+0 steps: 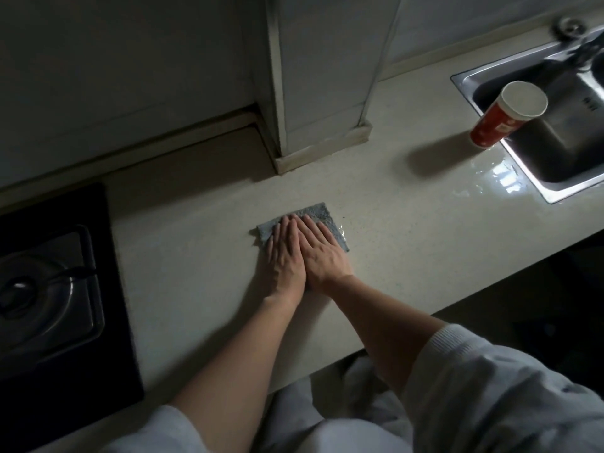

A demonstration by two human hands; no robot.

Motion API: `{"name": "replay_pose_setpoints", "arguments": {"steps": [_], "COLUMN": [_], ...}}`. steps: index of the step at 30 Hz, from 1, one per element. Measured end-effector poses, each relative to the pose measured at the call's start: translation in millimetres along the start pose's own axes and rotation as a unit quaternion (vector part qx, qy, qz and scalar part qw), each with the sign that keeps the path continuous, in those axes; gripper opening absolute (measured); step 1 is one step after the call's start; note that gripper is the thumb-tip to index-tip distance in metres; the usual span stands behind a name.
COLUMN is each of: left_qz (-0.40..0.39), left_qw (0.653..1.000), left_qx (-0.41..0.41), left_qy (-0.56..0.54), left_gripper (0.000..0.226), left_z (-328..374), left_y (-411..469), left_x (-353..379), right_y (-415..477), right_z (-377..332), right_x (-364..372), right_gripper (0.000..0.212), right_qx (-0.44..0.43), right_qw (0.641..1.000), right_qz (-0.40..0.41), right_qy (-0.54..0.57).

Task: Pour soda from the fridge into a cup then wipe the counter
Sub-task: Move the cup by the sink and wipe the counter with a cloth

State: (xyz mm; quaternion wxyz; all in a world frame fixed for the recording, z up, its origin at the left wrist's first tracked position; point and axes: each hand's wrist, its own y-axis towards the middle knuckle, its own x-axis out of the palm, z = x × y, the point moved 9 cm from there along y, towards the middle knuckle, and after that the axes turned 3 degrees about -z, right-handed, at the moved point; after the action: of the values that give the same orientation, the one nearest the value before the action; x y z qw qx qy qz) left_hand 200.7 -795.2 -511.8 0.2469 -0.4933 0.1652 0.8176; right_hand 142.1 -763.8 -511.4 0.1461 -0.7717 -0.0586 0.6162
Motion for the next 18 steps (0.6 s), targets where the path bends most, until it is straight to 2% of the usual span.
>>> {"name": "replay_pose_setpoints", "arguments": {"steps": [9,13,18], "left_qz": [0.006,-0.021,-0.013], "left_qw": [0.999,0.998,0.996], "left_qx": [-0.04,-0.039,-0.06], "left_qy": [0.034,0.053,0.071], "left_gripper": [0.055,0.063,0.057], "left_z": [52.6,47.9,11.1], "left_y": [16.4,-4.9,-55.6], "left_x": [25.3,21.5,-0.4], "right_y": [-9.6,-23.7,-45.8], "right_z": [57.0,40.6,-17.5], "right_x": [-11.6,-9.4,13.7], "right_gripper": [0.066,0.067,0.073], "right_qx": [-0.036,-0.036,-0.052], "right_qw": [0.999,0.999,0.999], "right_qz": [-0.001,0.003,0.0], "right_qy": [0.002,0.013,0.012]}}
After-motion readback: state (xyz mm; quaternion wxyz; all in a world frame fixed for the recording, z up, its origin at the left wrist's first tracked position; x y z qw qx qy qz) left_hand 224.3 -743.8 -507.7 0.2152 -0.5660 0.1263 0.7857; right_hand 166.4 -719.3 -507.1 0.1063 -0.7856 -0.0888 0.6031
